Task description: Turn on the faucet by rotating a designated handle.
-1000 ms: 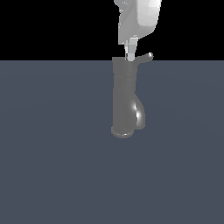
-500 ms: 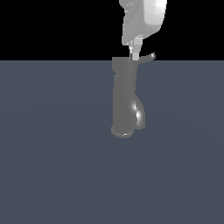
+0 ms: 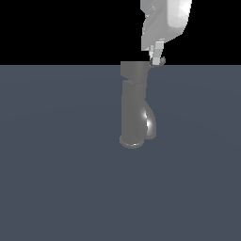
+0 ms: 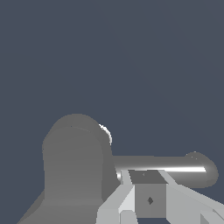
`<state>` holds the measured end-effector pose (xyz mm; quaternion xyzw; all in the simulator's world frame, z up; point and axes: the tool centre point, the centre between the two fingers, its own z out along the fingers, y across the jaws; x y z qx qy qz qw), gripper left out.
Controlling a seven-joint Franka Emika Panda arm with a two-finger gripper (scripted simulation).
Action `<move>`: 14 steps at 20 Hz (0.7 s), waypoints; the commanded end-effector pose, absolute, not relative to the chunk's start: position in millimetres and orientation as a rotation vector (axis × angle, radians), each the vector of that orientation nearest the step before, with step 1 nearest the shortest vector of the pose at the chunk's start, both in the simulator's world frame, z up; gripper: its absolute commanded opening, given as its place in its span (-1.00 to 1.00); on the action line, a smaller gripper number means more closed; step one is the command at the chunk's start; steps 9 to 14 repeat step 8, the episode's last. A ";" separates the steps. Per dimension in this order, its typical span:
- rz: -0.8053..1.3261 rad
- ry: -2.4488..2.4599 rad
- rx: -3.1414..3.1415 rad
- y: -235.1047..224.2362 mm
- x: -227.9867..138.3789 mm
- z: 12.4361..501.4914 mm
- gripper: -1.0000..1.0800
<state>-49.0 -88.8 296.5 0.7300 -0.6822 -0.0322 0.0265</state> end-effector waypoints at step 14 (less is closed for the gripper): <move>-0.001 -2.201 2.241 -125.6 7.5 297.2 -1.00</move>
